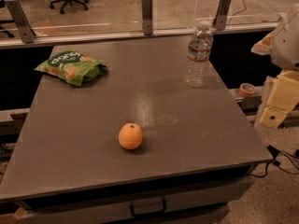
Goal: Knock water bottle over
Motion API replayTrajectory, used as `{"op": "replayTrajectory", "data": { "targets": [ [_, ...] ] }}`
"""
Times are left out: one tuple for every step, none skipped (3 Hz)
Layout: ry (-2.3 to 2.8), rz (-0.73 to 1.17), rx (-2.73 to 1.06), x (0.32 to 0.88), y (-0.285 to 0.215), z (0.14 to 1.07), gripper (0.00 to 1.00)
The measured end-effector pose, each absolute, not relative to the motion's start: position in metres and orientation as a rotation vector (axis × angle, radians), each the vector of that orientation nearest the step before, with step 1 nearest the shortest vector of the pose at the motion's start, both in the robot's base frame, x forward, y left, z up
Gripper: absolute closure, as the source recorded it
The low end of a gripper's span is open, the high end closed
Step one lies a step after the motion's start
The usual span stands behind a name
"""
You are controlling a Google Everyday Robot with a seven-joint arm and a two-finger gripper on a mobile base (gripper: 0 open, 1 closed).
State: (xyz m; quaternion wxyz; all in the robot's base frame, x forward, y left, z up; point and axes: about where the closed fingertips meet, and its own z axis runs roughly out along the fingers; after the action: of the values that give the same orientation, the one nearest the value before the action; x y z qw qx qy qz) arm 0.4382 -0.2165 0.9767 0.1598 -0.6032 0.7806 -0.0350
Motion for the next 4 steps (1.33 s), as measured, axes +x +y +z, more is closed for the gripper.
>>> {"op": "replayTrajectory", "data": {
  "targets": [
    [2.216,-0.105,-1.716,0.441,-0.218,0.978,0.0],
    [2.208,-0.104,-1.712,0.446,-0.22,0.977,0.0],
    [2.102,-0.086,-1.665,0.51,-0.237,0.963,0.0],
    [1.963,-0.058,-1.6,0.59,-0.244,0.95,0.0]
  ]
}}
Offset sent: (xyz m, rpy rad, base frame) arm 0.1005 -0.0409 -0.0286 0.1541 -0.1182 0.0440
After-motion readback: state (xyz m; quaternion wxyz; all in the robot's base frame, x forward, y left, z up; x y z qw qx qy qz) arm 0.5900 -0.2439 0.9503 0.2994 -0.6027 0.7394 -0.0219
